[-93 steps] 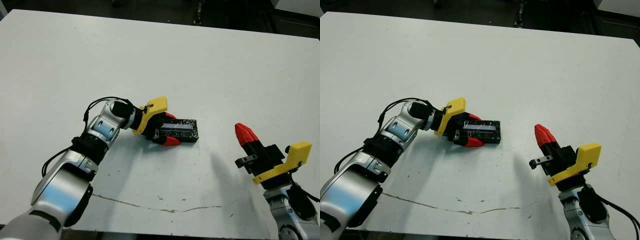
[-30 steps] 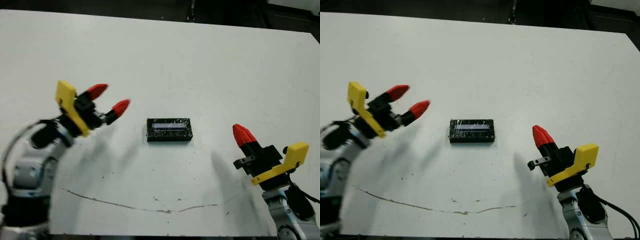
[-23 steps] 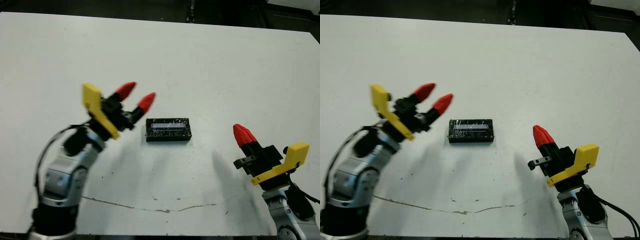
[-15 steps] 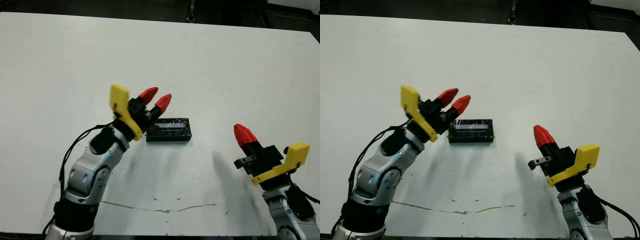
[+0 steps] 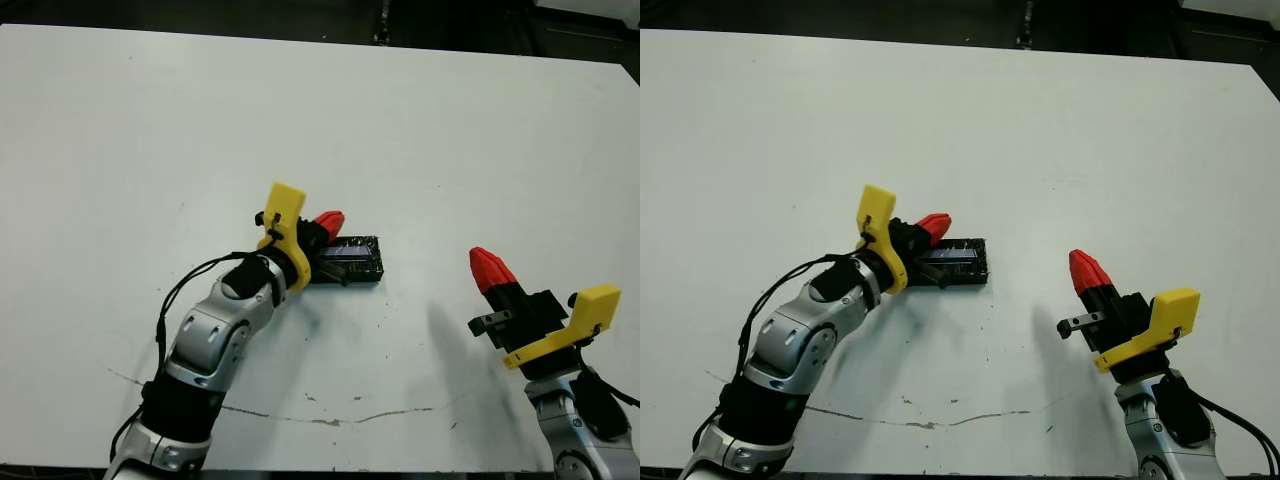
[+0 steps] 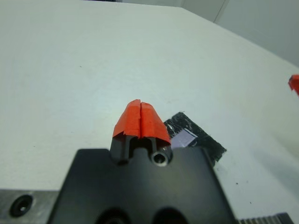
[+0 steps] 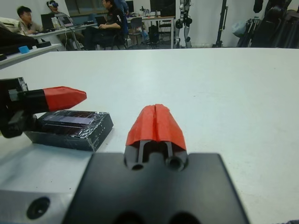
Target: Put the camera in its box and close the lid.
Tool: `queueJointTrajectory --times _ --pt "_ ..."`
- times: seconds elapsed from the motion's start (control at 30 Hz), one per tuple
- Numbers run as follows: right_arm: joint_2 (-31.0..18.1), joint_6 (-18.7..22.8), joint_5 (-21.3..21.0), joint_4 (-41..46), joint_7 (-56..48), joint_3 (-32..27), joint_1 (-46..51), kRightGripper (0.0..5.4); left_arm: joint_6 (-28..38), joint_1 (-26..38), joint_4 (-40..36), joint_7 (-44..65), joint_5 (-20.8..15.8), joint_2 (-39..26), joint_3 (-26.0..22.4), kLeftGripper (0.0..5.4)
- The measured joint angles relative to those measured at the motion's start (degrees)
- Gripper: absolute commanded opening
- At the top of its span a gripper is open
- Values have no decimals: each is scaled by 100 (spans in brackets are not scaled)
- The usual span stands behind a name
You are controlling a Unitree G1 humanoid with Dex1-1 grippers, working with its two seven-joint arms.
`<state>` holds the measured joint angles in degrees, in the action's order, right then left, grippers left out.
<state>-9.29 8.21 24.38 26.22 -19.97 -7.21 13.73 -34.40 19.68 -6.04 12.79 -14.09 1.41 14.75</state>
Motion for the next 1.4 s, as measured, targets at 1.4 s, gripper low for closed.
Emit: queueJointTrajectory --times 1.4 --pt "195 74 -193 148 645 82 -462 0 3451 -1562 -1394 383 -73 -532 -1502 1"
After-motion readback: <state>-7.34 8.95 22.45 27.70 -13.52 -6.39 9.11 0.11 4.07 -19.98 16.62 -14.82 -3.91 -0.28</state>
